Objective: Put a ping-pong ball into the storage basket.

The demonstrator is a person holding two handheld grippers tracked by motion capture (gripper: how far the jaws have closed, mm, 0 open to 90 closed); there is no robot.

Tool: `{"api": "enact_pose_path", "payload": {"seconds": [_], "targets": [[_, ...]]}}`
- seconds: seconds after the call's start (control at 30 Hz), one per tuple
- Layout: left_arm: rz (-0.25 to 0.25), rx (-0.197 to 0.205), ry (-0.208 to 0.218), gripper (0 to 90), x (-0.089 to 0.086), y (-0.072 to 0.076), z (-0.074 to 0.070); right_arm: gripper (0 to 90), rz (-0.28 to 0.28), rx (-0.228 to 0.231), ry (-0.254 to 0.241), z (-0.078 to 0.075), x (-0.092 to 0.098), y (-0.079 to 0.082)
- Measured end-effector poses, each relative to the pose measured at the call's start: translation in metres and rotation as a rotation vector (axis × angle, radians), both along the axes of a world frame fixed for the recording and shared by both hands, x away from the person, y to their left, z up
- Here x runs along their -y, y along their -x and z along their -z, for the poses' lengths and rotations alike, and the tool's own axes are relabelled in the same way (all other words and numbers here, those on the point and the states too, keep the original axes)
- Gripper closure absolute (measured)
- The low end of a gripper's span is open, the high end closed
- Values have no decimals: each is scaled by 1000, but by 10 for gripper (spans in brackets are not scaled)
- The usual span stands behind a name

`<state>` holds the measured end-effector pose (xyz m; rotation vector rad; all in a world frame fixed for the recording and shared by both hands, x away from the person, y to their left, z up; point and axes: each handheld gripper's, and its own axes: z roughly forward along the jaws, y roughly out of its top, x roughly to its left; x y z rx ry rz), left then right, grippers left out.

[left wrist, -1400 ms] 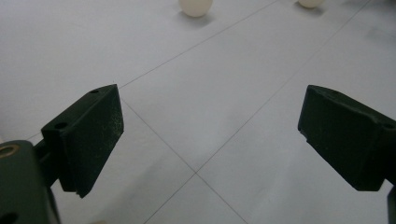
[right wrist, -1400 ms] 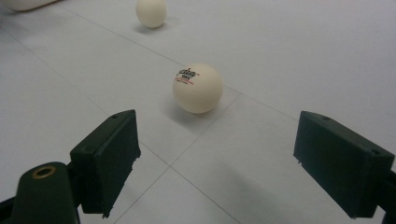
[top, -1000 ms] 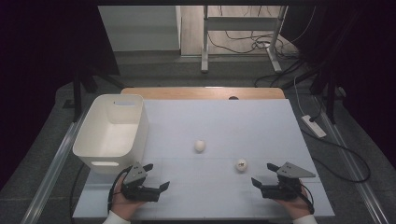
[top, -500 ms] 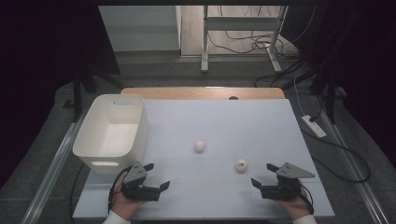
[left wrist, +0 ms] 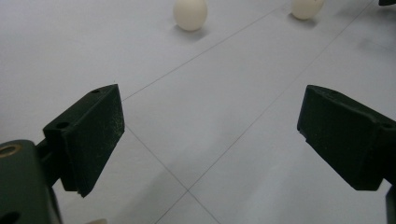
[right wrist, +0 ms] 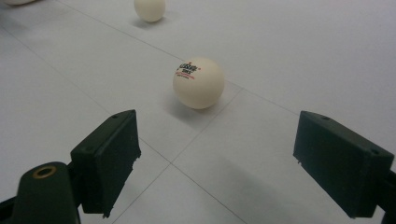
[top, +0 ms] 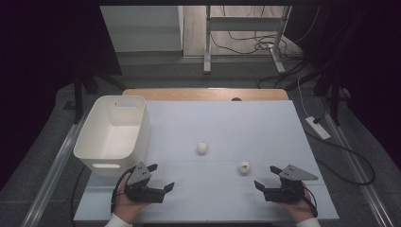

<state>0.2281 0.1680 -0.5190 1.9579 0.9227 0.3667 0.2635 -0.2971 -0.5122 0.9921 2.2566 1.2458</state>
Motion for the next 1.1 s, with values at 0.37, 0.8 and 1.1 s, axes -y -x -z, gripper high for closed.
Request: {"api": "enact_pose_path", "payload": {"seconds": [0.37,0.8,1.1], "targets": [[3,-3,-6,83,11,-5,-9,140,-6,1,-2,1,-2,-1],[20,-8,14,84,20,-14,-19,141,0,-1,5,2,-2,-1],[31,-12,13,86,25,-20,-23,141,0,-2,6,3,-2,-2]]}}
